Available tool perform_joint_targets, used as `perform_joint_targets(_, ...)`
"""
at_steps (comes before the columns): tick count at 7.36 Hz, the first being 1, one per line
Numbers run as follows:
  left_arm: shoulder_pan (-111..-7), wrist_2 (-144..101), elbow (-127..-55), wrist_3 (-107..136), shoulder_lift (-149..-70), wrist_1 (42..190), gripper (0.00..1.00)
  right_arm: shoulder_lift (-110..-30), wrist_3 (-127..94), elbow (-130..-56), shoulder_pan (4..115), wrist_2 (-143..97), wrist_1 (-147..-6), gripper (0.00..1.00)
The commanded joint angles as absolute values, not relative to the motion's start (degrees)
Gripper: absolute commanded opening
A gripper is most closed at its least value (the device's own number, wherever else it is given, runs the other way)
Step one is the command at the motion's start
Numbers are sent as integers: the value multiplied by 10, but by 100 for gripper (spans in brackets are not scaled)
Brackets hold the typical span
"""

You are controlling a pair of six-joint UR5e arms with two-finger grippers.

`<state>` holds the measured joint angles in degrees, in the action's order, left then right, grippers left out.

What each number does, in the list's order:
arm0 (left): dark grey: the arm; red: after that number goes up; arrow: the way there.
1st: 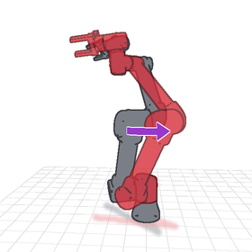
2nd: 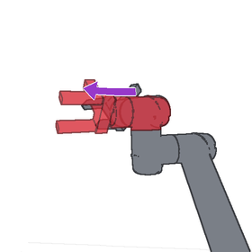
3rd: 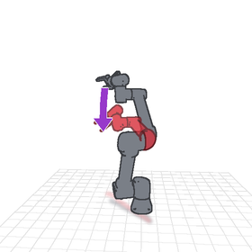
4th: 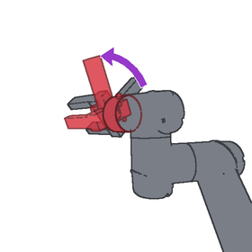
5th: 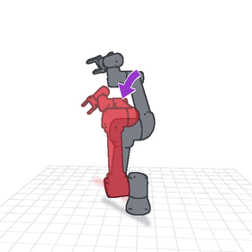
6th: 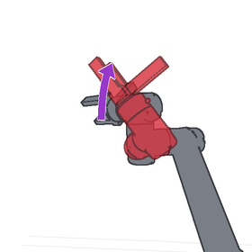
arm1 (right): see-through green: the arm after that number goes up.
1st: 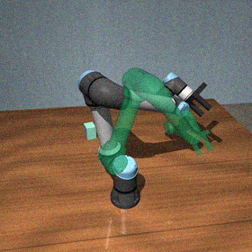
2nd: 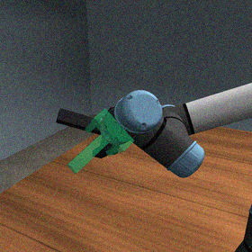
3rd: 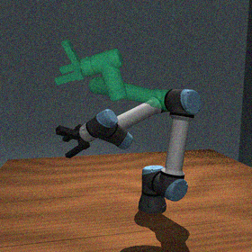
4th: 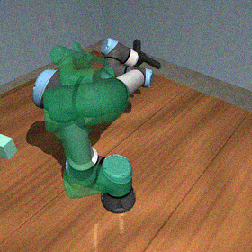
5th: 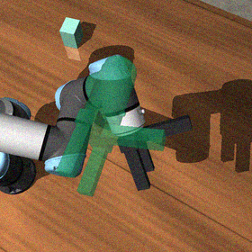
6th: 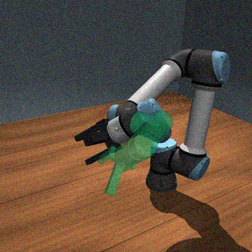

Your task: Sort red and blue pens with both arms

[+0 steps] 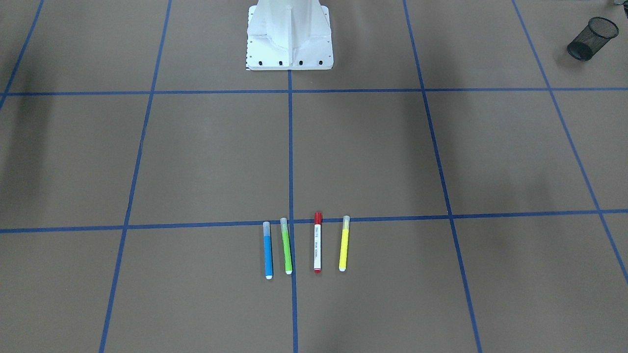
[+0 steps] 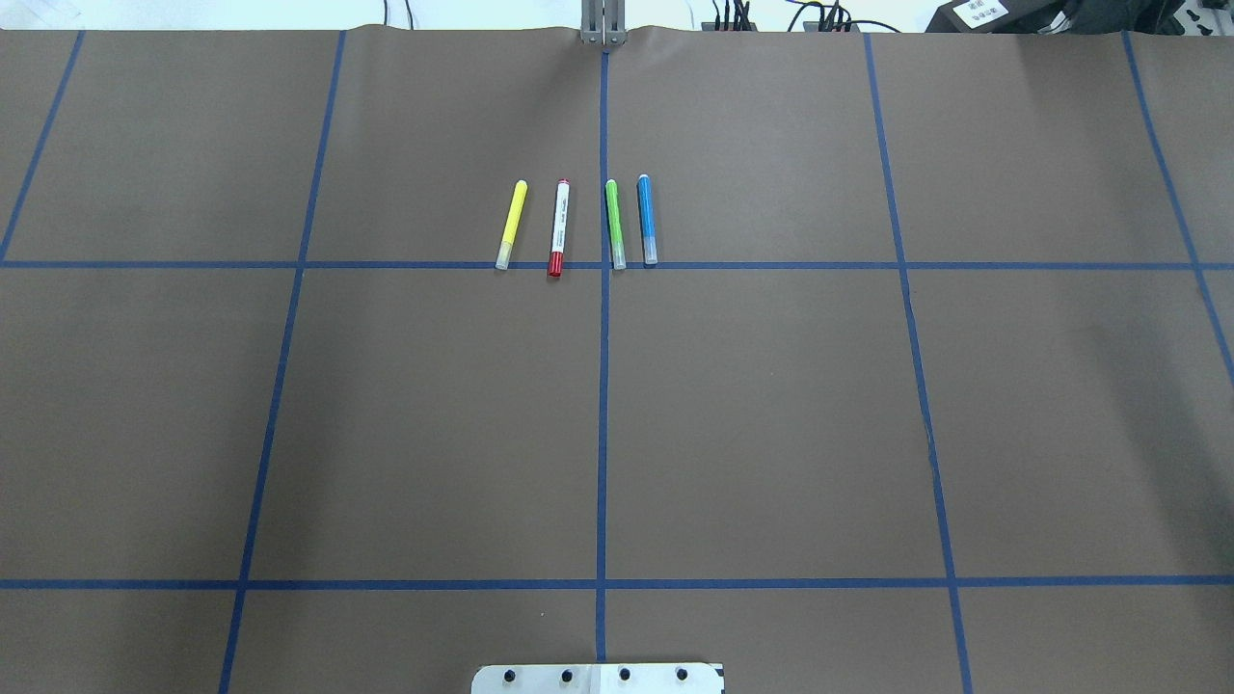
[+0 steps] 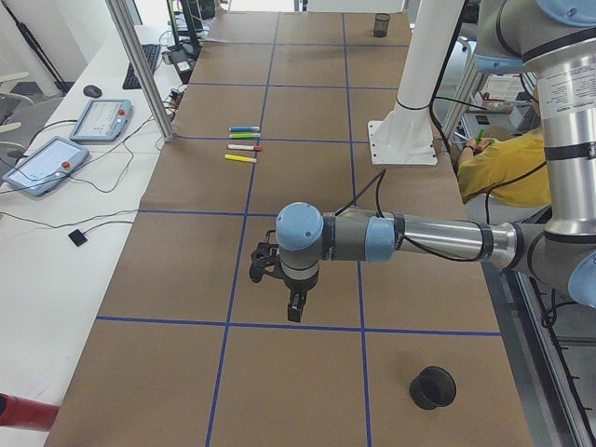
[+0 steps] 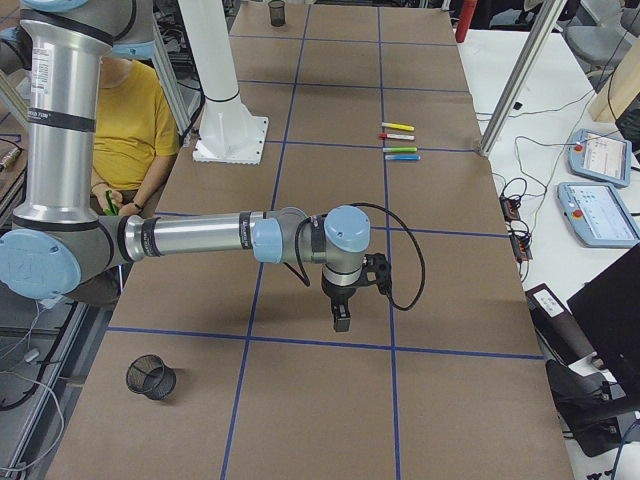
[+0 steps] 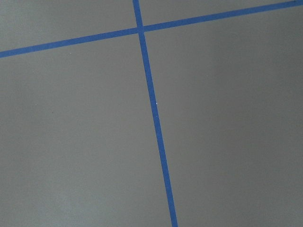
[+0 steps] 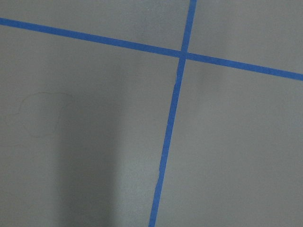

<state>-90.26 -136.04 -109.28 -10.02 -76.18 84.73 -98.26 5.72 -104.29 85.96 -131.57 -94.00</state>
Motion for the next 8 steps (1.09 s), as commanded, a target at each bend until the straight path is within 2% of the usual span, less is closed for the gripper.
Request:
perform_joint_targets(1,-903,-1361,-1094,-98,-764,850,100,-983,59,-1048,860,-1316,-940,100)
perform_joint_targets(5,-903,-1363,-1098,-101,-766,896,100,-962,55,-1051,856,-1324,-933,100)
perform_joint_targets(6,-901,-1363,-1088,-99,-790,902,100,-933,53,-1018,853,-1325,-899,100)
perform_joint_targets(8,-901,-1375,-1054,-91,-830,899,100,-923,58,-1004,853,-1331,-881,100)
